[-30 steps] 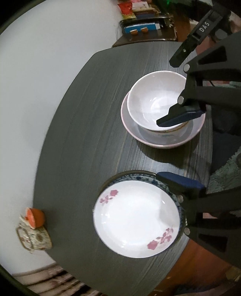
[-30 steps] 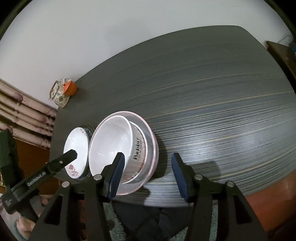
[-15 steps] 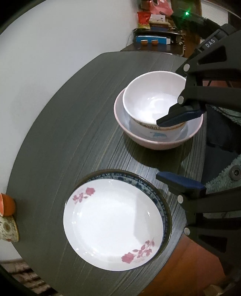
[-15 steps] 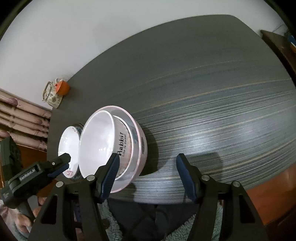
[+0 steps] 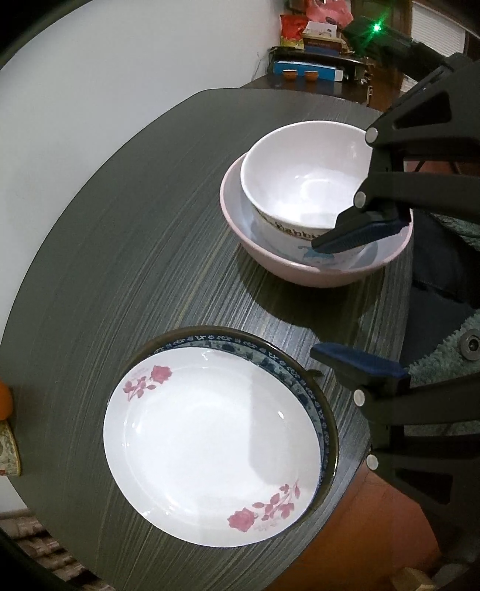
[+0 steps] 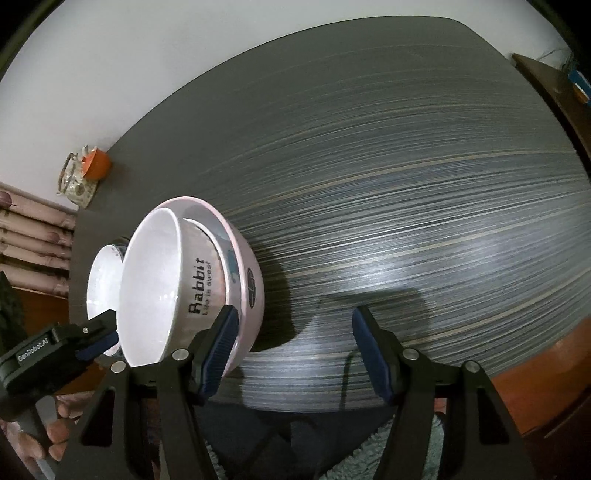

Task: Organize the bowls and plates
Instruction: 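Grip the pink bowl rim with the left tool while the right tool grips it too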

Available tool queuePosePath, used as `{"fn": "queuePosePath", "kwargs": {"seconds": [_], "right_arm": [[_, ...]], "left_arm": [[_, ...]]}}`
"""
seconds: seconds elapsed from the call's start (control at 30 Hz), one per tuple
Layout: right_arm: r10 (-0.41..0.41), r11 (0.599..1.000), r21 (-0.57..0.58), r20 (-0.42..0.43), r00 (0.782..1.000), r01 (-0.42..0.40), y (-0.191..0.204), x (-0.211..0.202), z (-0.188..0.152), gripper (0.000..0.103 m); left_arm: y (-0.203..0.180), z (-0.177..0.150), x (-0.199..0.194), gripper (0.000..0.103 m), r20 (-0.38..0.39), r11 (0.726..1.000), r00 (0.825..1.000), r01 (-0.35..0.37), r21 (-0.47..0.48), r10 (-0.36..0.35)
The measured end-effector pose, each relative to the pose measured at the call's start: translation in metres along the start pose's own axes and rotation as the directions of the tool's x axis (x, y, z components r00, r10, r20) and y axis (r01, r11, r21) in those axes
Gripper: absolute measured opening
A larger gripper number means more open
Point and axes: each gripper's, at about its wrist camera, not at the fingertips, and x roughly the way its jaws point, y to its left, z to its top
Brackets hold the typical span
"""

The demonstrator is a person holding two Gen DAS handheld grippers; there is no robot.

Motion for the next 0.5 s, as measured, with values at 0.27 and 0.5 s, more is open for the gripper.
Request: {"fn": "queuePosePath", "kwargs": {"seconds": [0.27,0.5], "right_arm": [[-0.030,0.999,-0.030,-0.021,0.999,0.029,0.008,0.011,0.002,0.062],[-0.059,0.997,-0.044,-0.029,0.998,0.057,0.014,0.019,0.007,0.062]], "left_arm": [[0.000,0.005,0.010,0.052,-0.007,1.000,1.000,-0.023,0.005,0.023],[0.000,0.009,0.016,0.052,-0.001,1.000,1.000,-0.024,0.007,0.024]]}}
